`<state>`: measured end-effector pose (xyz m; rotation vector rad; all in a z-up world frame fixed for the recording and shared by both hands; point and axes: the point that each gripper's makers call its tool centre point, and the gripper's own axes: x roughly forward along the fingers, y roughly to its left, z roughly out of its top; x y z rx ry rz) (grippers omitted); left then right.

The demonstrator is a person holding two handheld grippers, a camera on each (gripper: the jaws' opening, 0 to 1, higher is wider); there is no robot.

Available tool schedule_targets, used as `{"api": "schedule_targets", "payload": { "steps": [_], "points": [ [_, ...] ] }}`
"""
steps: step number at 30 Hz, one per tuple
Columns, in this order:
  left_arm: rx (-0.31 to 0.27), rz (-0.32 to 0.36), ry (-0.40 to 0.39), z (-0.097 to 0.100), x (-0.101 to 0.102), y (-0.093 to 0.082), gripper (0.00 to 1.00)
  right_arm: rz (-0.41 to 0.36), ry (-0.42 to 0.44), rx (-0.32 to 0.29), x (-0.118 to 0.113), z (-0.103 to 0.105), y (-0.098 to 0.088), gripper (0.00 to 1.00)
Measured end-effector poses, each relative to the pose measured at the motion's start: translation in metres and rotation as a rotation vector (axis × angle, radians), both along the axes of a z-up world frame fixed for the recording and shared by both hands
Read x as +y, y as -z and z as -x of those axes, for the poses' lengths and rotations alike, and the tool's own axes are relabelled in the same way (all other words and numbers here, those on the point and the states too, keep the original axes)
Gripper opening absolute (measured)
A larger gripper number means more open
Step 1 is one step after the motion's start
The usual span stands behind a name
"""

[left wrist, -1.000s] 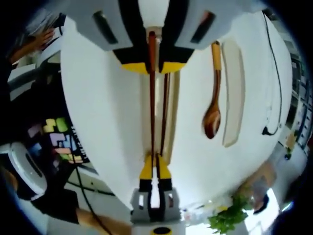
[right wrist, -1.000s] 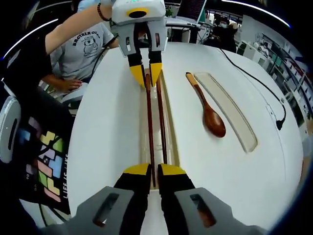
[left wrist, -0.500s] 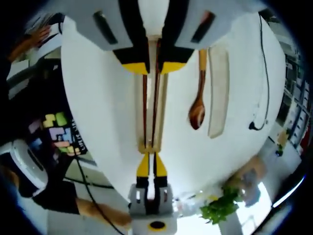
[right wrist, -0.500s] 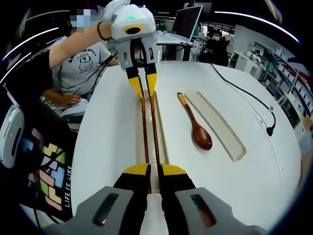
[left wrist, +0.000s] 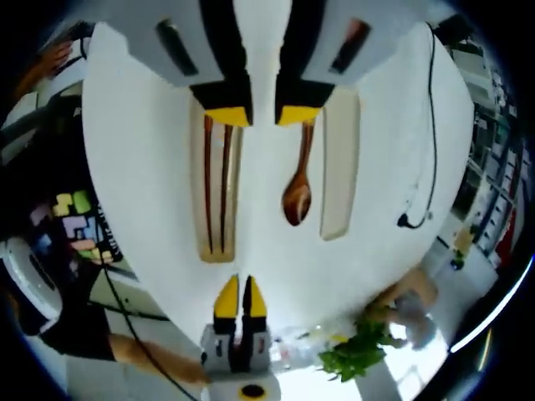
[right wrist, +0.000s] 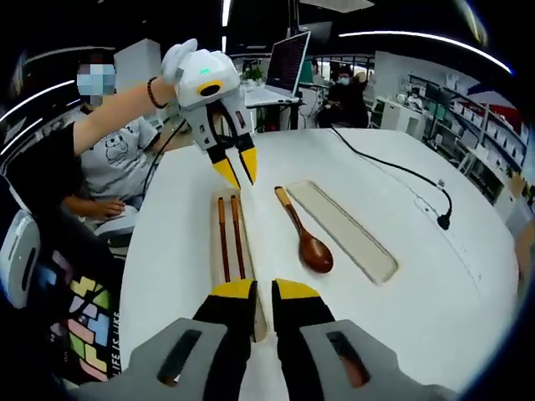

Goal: Arrange the utensils inside the cutlery case until each visible utensil rests in its matching compartment.

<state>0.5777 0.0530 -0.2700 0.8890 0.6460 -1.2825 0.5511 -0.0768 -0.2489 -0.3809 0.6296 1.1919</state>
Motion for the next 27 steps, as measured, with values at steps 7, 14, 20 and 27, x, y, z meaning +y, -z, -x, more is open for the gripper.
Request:
{"api": "schedule_targets", "payload": {
  "steps": [7,14,20,27],
  "points": [
    [-0.002,-0.030,-0.021,-0.019,-0.005,0.012,0.13,-0.047,0.067,0.016,-0.005,-0.022,0.004,0.08],
    [-0.012,-0.092,-0.007,-0.035,0.000,0.025,0.19,-0.062,0.135,0.005,-0.014,-0.046,0.017,0.12],
    [0.006,-0.085,-0.029,-0.044,-0.006,0.037,0.21,-0.122,0.235,0.080,-0.012,-0.060,0.028,0.13],
    [0.032,-0.082,-0.038,-0.047,-0.014,0.046,0.20,-0.184,0.352,0.255,-0.005,-0.067,0.049,0.13]
  ]
}}
